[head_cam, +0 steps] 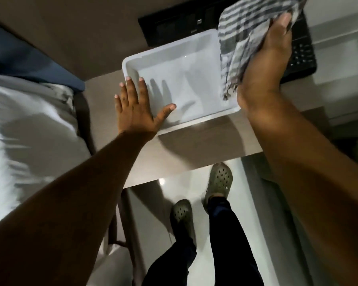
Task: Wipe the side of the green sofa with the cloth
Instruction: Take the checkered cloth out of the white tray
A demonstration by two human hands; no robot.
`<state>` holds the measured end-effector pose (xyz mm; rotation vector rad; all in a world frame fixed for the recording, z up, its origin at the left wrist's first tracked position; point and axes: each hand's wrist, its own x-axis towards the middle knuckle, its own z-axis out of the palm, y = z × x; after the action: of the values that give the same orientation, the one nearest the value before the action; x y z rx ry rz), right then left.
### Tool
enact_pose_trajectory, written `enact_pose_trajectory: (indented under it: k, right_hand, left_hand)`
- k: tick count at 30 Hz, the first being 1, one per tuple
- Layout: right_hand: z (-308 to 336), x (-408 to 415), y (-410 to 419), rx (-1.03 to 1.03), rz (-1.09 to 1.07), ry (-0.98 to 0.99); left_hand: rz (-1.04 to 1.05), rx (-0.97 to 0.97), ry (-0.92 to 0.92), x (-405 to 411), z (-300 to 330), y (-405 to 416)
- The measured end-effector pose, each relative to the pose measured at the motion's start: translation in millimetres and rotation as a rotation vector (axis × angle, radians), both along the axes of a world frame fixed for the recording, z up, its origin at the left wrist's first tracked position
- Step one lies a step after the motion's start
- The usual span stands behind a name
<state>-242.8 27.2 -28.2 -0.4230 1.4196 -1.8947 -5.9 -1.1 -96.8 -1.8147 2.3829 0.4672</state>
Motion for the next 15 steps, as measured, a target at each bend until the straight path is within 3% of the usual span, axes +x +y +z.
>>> enact_pose_trajectory:
  k: [6, 11, 15]
  right_hand:
    - [84.2, -29.3, 83.5, -0.094, -0.37, -0.156]
    - [134.7, -62.4, 182.5, -0.206, -0.574, -0.094]
    - [161.3, -96.9, 305.4, -0.32, -0.791, -0.021]
  left_hand:
    - [-0.171, -0.055, 0.139, -50.6, 80.9, 12.7]
    - [-0.23, -0.013, 0.375, -126.0, 129.8, 69.2]
    - [-0.492, 0.075, 0.523, -221.6, 159.1, 165.3]
